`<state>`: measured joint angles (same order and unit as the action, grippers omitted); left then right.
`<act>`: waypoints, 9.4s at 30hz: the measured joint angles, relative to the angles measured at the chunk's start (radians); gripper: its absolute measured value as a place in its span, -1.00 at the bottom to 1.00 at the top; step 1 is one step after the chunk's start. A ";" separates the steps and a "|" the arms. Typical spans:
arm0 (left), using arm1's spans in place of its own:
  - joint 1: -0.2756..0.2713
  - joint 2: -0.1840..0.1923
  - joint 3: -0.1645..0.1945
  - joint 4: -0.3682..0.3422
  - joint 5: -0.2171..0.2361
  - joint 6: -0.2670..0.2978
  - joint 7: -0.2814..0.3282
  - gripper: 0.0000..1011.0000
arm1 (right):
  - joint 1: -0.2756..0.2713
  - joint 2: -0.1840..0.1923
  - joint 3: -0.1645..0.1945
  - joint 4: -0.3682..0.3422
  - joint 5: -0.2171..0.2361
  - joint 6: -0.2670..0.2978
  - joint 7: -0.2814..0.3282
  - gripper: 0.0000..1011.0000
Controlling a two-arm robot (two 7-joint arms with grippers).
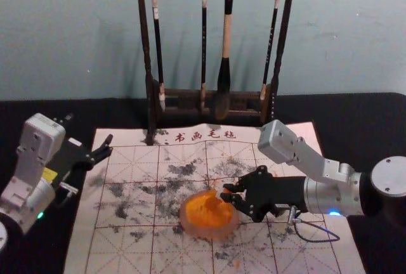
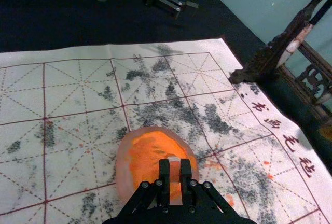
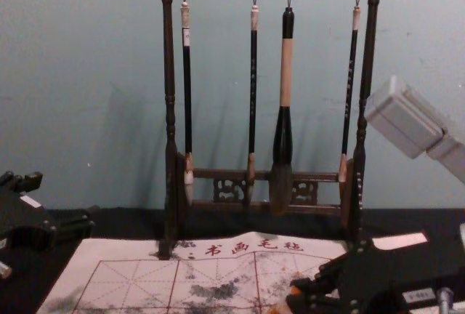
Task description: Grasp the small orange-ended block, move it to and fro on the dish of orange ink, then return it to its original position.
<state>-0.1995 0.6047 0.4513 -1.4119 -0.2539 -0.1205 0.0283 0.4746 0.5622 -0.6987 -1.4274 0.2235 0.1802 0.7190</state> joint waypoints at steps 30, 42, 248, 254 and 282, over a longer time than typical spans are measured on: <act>0.000 0.000 0.000 0.000 0.000 0.000 0.000 0.98 | -0.029 0.067 -0.004 -0.110 -0.007 0.034 0.032 -0.83; 0.000 0.000 0.000 0.000 0.000 0.000 0.000 0.98 | -0.006 0.030 -0.031 -0.082 -0.008 0.038 0.038 -0.83; 0.000 0.000 0.000 0.000 0.000 0.000 0.000 0.98 | -0.334 0.279 0.317 -0.292 0.184 0.032 -0.156 -0.83; 0.000 0.000 0.000 0.000 0.000 0.000 0.000 0.98 | -0.317 0.262 0.305 -0.276 0.168 0.038 -0.146 -0.83; 0.000 0.000 0.000 0.000 0.000 0.000 0.000 0.98 | -0.250 0.211 0.242 -0.203 0.126 0.061 -0.100 -0.83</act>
<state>-0.1995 0.6047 0.4514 -1.4120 -0.2538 -0.1205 0.0283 0.2246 0.7737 -0.4566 -1.6303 0.3500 0.2409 0.6189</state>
